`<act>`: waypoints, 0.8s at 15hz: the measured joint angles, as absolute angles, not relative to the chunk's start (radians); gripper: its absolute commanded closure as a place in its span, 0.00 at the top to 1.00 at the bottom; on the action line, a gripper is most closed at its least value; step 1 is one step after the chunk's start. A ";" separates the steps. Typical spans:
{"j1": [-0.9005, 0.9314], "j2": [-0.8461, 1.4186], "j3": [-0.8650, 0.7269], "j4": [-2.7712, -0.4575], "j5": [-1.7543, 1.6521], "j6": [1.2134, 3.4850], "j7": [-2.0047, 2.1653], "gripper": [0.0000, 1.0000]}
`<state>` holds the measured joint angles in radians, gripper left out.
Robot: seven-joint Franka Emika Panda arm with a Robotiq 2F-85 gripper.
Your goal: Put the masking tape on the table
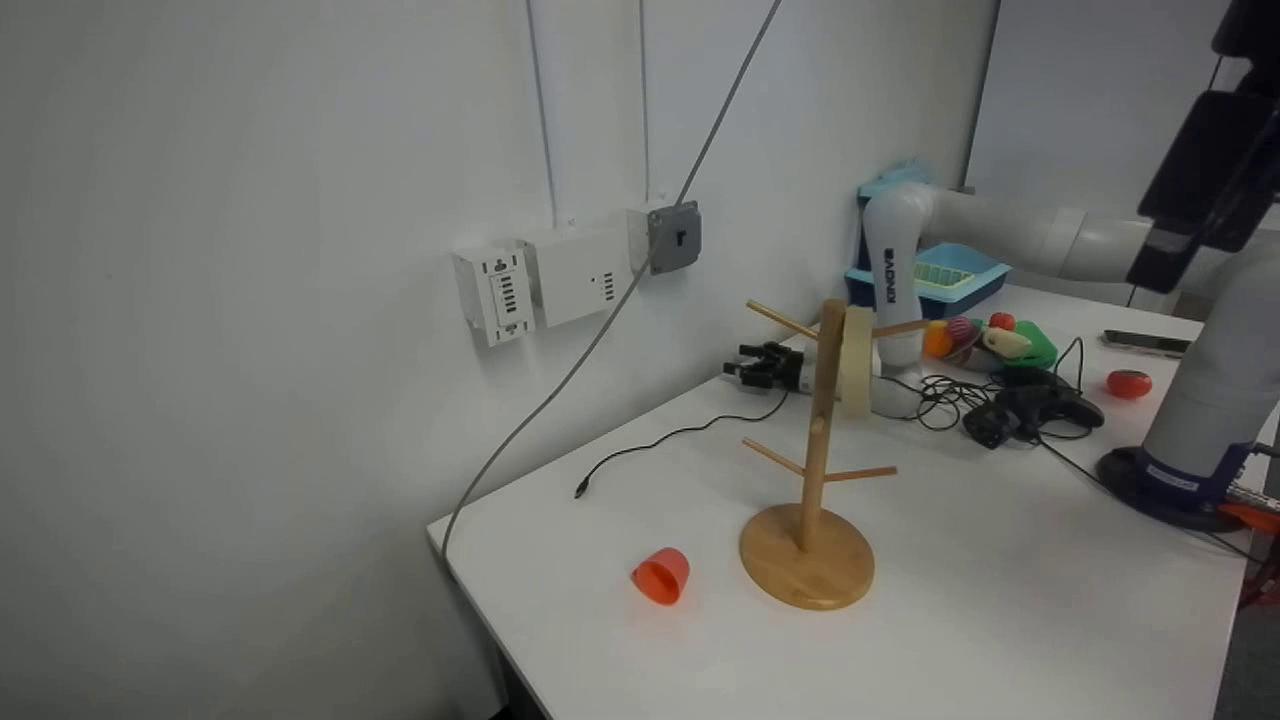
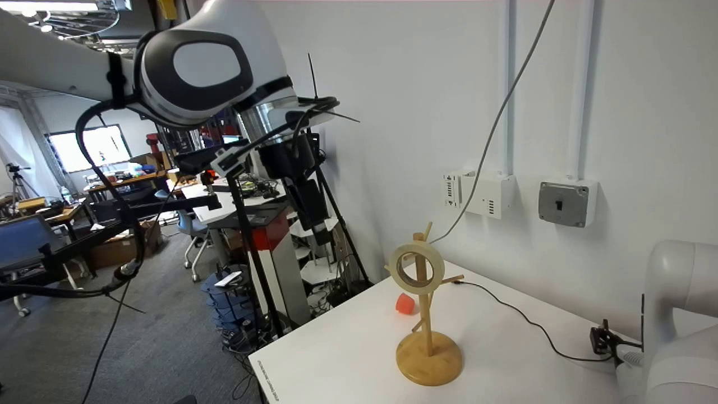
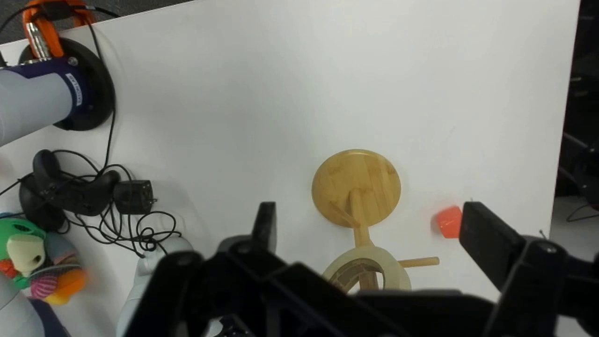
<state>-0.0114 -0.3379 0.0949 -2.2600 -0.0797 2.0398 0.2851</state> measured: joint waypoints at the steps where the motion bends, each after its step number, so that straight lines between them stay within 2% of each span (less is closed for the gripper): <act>1: -0.011 -0.326 0.103 -2.260 -0.080 2.058 0.318 1.00; 12: -0.021 -0.218 0.111 -2.254 -0.082 2.275 0.551 1.00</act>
